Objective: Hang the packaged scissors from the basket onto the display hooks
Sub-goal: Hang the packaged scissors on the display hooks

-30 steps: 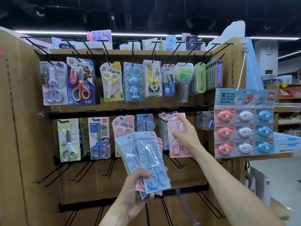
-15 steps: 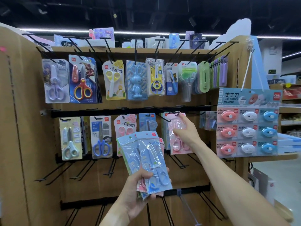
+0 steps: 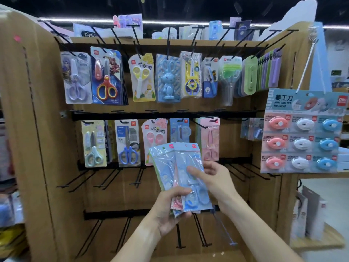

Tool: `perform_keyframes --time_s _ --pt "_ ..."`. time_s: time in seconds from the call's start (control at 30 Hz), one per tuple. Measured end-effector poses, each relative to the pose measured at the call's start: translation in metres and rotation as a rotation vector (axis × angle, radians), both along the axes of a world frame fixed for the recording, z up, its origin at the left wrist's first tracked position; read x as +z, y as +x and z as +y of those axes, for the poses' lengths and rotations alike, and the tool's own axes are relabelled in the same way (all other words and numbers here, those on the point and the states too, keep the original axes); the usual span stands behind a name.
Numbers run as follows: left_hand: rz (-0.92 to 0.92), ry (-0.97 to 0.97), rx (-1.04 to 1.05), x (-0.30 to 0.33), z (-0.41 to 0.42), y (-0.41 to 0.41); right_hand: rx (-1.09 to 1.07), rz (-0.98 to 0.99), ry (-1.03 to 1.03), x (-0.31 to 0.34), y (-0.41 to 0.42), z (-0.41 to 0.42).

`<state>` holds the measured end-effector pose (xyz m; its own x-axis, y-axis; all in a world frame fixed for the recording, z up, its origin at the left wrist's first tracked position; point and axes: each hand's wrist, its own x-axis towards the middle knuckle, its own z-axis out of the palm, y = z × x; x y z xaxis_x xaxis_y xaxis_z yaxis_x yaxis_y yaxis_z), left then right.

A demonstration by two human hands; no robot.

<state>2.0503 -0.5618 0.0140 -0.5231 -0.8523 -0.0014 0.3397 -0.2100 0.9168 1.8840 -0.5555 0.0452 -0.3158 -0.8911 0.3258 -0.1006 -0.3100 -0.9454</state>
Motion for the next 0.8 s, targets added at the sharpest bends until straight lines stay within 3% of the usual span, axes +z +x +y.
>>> perform_keyframes --time_s 0.2,0.63,0.8 --pt "0.039 0.028 0.051 -0.003 0.009 -0.004 0.124 -0.212 -0.005 -0.008 -0.019 0.014" --pt "0.052 0.005 0.004 0.011 0.018 -0.006 -0.211 0.19 -0.316 0.051 -0.074 -0.051" --pt "0.057 -0.027 0.03 0.017 0.019 -0.006 -0.216 0.185 -0.326 0.061 -0.078 -0.065"
